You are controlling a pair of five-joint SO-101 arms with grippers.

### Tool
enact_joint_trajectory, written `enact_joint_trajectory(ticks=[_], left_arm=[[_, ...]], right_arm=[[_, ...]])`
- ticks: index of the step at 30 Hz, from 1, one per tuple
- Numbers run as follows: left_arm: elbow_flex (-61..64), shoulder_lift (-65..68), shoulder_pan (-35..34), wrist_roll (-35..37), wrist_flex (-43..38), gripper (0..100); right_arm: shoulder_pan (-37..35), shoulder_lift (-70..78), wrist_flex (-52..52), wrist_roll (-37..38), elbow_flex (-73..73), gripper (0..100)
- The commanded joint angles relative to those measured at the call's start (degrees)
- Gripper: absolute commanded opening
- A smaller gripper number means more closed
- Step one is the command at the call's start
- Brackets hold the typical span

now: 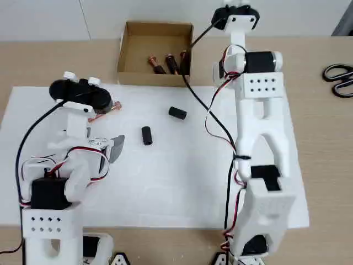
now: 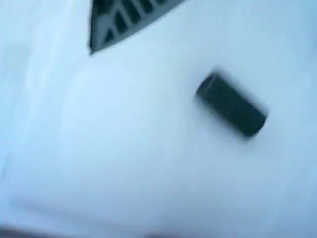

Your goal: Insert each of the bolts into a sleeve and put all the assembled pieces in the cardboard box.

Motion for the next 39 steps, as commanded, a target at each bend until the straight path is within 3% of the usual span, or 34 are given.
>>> enact_joint_trajectory(ticks=[1,14,27,39], left_arm=[[-0.4,-0.8,-0.4,-0.3,-0.9,26],[-0.7,-0.8,-0.1,-0.2,0.4,26],[-0.7,-0.8,0.0,-0.2,0.4,26],[-0.7,-0.8,0.0,-0.2,0.4,26]], right_arm=[[0.0,-10.2,6.9,0.2,-2.5,18.4],[-0.1,-35.6,8.1,0.6,-2.2,18.4],[0.0,-46.5,8.2,14.2,-2.2,18.4],[0.0,-50.8,7.9,14.7,-2.2,18.4]])
